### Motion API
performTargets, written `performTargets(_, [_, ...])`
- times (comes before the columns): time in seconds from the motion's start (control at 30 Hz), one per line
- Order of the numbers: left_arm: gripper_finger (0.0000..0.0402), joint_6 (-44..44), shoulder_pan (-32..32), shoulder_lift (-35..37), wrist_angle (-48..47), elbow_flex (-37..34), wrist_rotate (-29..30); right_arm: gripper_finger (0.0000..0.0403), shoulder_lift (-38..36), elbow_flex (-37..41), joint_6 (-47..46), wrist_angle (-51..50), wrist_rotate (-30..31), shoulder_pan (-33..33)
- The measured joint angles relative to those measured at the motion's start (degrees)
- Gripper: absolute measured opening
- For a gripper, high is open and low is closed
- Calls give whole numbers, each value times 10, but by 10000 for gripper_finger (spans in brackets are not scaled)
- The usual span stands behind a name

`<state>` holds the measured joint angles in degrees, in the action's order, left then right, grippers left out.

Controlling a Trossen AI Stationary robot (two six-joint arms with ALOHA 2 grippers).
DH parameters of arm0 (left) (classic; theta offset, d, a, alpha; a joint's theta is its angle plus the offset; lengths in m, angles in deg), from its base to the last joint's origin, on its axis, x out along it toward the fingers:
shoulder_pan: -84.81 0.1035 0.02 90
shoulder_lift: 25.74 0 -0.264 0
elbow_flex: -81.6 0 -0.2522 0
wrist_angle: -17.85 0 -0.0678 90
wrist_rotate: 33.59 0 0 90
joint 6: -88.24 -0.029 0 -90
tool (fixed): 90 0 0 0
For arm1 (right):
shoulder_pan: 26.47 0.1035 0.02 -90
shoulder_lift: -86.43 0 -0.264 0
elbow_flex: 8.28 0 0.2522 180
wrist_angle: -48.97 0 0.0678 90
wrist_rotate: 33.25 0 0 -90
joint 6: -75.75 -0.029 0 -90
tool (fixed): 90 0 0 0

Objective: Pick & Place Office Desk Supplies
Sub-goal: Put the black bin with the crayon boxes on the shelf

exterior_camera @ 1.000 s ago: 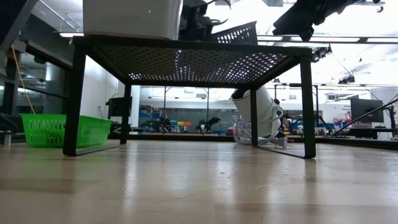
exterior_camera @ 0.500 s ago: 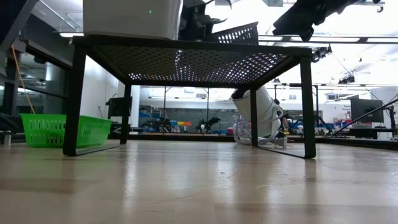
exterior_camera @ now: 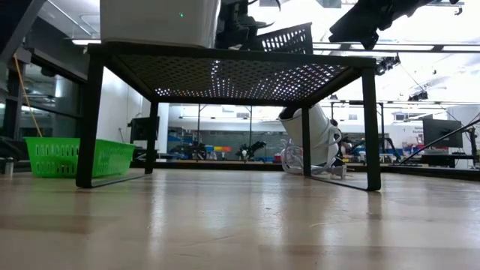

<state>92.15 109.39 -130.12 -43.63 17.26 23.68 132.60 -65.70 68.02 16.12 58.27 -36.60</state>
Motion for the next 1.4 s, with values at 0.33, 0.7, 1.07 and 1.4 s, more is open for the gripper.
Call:
performTargets(0.33, [29, -10, 0, 0, 0, 0, 3, 121, 0, 0, -1, 0, 0, 0])
performTargets(0.7, [80, -21, 0, 0, 0, 0, 16, 121, 0, 0, -1, 0, -2, 0])
performTargets(1.07, [117, -20, 0, 0, 0, 0, 19, 121, 0, 0, -2, 0, -2, 0])
performTargets(1.4, [117, -22, 0, 0, 14, 0, 19, 121, 0, 0, -2, 0, -2, 0])
